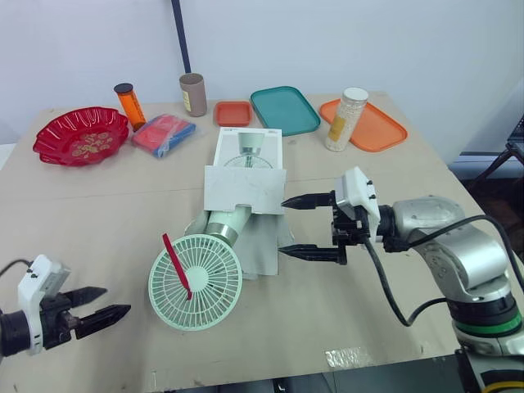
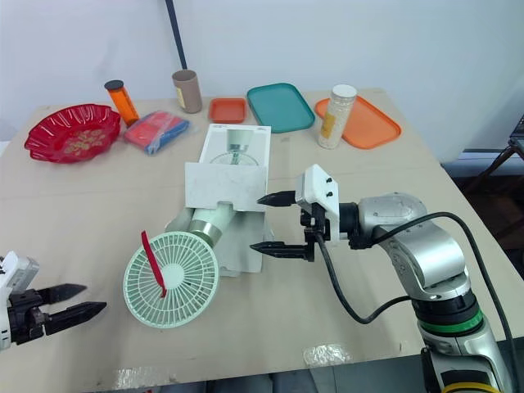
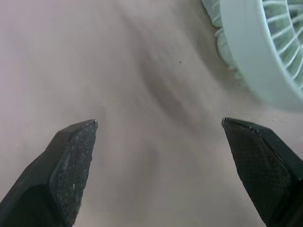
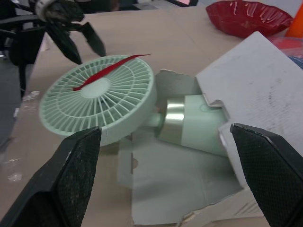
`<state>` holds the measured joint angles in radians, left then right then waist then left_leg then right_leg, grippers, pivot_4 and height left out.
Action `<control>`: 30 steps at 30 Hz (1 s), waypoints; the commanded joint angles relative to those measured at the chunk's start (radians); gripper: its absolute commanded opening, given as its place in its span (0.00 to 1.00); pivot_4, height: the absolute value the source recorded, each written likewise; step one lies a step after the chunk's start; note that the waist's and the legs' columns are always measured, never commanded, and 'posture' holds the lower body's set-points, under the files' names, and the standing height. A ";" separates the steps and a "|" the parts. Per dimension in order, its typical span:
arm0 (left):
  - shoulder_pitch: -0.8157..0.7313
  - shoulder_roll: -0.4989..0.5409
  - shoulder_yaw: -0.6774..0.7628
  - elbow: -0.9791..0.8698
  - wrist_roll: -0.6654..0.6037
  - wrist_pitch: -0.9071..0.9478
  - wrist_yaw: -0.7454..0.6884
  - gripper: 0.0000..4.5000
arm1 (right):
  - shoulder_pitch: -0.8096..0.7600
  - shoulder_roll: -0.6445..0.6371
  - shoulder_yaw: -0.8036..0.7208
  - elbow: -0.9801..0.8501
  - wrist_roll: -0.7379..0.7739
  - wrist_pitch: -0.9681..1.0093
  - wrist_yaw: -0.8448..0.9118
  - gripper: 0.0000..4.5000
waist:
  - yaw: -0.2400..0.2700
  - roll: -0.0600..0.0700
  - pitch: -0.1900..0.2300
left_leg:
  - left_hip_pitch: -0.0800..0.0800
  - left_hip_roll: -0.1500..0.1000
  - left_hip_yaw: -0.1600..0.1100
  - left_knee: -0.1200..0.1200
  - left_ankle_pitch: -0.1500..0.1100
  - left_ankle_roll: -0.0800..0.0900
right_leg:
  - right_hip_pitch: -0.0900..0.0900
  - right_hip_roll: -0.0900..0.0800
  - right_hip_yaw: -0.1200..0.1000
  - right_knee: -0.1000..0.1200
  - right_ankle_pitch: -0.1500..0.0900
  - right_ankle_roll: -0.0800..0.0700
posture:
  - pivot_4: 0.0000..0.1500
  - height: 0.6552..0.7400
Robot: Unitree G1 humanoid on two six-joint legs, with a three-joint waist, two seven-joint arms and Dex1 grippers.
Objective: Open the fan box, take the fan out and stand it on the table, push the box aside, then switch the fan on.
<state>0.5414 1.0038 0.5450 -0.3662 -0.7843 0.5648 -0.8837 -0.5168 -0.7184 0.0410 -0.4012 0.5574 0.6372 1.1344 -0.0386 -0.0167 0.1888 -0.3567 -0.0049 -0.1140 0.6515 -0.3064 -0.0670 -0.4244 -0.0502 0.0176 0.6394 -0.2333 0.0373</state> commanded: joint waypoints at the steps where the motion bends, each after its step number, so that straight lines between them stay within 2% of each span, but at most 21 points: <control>1: -0.111 -0.030 -0.073 0.113 0.281 -0.392 -0.069 1.00 | 0.004 -0.039 -0.036 -0.048 0.093 0.056 0.030 0.99 | 0.004 0.001 0.000 | 0.000 0.000 0.000 0.000 0.000 0.000 | 0.000 0.000 0.000 0.000 0.000 0.000 | 1.00 1.00; 6: -0.256 -0.101 -0.147 0.237 0.467 -0.778 -0.105 1.00 | 0.016 -0.074 -0.033 -0.063 0.120 0.069 0.040 0.99 | 0.010 0.000 0.000 | -0.001 0.000 0.001 0.001 0.000 0.001 | 0.000 -0.001 0.000 -0.002 0.001 0.001 | 1.00 1.00; 13: -0.372 -0.123 -0.220 0.409 0.597 -1.229 -0.155 1.00 | 0.031 -0.114 -0.021 -0.084 0.109 0.062 0.030 0.99 | 0.014 0.000 0.000 | -0.002 0.000 0.001 0.002 0.000 0.001 | 0.000 -0.001 0.000 -0.003 0.003 0.001 | 1.00 1.00; 17: -0.461 -0.126 -0.252 0.503 0.616 -1.313 -0.128 1.00 | 0.061 -0.138 -0.023 -0.114 0.095 0.025 0.042 0.99 | 0.015 0.000 0.000 | -0.002 0.000 0.001 0.003 0.001 0.003 | 0.000 0.000 0.000 -0.002 0.004 0.002 | 1.00 1.00; 22: -0.525 -0.120 -0.295 0.585 0.622 -1.386 -0.126 1.00 | 0.102 -0.143 -0.004 -0.122 -0.043 -0.218 0.084 0.99 | 0.013 0.000 0.000 | -0.002 0.000 0.002 0.003 0.001 0.003 | 0.000 -0.001 0.000 -0.002 0.006 0.003 | 1.00 1.00; 30: -0.559 -0.105 -0.360 0.610 0.603 -1.487 -0.135 1.00 | 0.118 -0.149 -0.001 -0.104 -0.058 -0.242 0.098 0.99 | 0.014 0.000 0.000 | -0.002 0.000 0.002 0.004 0.001 0.003 | 0.000 0.000 0.000 -0.001 0.007 0.003 | 1.00 1.00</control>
<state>-0.0158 0.8800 0.1897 0.2558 -0.1587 -0.8758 -1.0148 -0.3974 -0.8526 0.0417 -0.4907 0.5002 0.4124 1.2235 -0.0247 -0.0171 0.1891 -0.3582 -0.0046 -0.1119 0.6558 -0.3056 -0.0636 -0.4240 -0.0507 0.0176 0.6386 -0.2259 0.0398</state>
